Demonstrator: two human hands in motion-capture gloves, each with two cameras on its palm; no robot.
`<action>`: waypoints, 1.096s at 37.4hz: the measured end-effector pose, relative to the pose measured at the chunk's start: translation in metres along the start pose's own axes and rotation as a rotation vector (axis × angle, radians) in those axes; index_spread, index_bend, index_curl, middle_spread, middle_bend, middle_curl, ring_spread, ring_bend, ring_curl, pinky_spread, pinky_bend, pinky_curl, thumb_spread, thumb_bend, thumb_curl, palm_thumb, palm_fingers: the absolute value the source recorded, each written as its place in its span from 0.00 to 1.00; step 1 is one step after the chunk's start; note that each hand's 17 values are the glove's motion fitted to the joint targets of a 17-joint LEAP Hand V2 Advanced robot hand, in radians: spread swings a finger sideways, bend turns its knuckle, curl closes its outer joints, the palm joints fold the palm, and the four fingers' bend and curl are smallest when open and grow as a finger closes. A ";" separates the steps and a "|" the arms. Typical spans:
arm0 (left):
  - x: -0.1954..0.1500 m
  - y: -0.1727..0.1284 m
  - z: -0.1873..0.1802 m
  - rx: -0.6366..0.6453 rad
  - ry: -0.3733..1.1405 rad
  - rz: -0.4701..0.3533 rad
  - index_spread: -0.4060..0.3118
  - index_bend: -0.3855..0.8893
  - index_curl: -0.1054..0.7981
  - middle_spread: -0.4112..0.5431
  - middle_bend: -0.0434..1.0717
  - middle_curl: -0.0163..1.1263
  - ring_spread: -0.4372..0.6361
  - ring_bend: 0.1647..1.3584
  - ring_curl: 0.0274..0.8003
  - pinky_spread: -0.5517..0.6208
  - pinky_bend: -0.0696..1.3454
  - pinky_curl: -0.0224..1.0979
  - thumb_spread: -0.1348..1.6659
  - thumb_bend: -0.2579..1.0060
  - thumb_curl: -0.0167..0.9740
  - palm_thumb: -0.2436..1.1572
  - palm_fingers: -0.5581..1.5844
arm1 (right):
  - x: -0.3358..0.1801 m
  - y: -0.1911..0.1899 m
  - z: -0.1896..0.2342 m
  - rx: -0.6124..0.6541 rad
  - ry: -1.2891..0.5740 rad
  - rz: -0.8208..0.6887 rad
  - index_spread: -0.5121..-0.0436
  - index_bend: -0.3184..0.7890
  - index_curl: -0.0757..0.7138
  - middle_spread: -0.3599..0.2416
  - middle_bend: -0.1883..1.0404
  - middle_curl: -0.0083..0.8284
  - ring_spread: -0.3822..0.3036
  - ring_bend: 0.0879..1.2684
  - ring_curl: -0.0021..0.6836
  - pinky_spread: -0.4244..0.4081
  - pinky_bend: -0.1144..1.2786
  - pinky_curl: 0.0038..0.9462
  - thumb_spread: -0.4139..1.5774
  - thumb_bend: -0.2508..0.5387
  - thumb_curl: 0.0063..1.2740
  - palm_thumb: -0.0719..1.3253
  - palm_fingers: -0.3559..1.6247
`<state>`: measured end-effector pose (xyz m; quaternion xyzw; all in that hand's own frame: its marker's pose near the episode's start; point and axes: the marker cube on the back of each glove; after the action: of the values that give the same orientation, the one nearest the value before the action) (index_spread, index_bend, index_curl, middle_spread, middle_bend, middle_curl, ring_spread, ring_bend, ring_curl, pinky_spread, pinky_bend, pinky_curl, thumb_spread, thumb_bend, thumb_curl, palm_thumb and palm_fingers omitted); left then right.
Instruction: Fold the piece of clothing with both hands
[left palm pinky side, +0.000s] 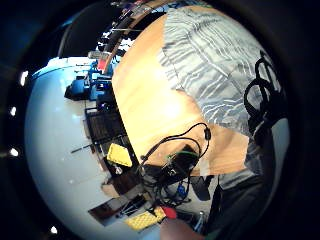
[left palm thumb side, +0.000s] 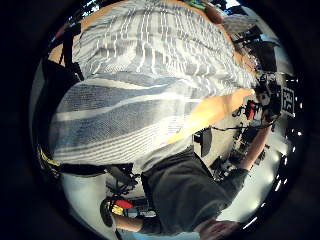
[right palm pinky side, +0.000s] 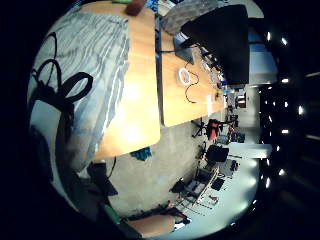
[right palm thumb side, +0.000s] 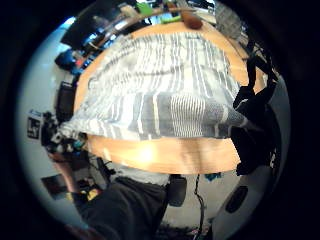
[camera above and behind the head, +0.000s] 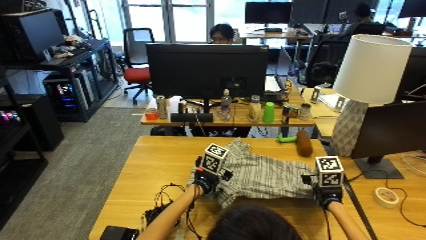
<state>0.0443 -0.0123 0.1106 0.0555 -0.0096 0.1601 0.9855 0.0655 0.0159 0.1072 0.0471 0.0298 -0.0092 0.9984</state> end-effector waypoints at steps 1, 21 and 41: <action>-0.001 0.002 -0.004 0.001 -0.001 0.005 0.14 0.45 0.57 0.09 0.39 0.42 0.07 0.28 0.48 0.08 0.48 0.37 0.65 0.25 0.39 0.72 0.85 | 0.001 0.002 -0.005 0.007 0.002 0.000 0.55 0.45 0.56 0.32 0.44 0.58 0.23 0.50 0.66 0.14 0.52 0.43 0.69 0.34 0.27 0.85 0.86; -0.011 0.019 -0.086 0.115 -0.023 -0.049 0.15 0.45 0.64 0.11 0.39 0.47 0.09 0.27 0.53 0.12 0.42 0.38 0.38 0.19 0.63 0.83 0.84 | 0.016 0.009 -0.093 0.087 0.091 0.066 0.55 0.45 0.61 0.31 0.45 0.58 0.23 0.51 0.67 0.14 0.53 0.44 0.68 0.30 0.26 0.86 0.86; 0.006 -0.127 -0.088 0.144 -0.109 -0.242 0.16 0.44 0.67 0.12 0.36 0.49 0.09 0.26 0.56 0.13 0.41 0.40 0.37 0.19 0.73 0.82 0.82 | 0.027 -0.124 -0.021 -0.016 0.076 0.279 0.56 0.45 0.63 0.32 0.47 0.59 0.24 0.52 0.68 0.15 0.53 0.45 0.69 0.30 0.24 0.86 0.86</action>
<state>0.0905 -0.1197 0.0100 0.1355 -0.0449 0.0373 0.9891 0.0891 -0.1061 0.0730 0.0433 0.0608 0.1315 0.9885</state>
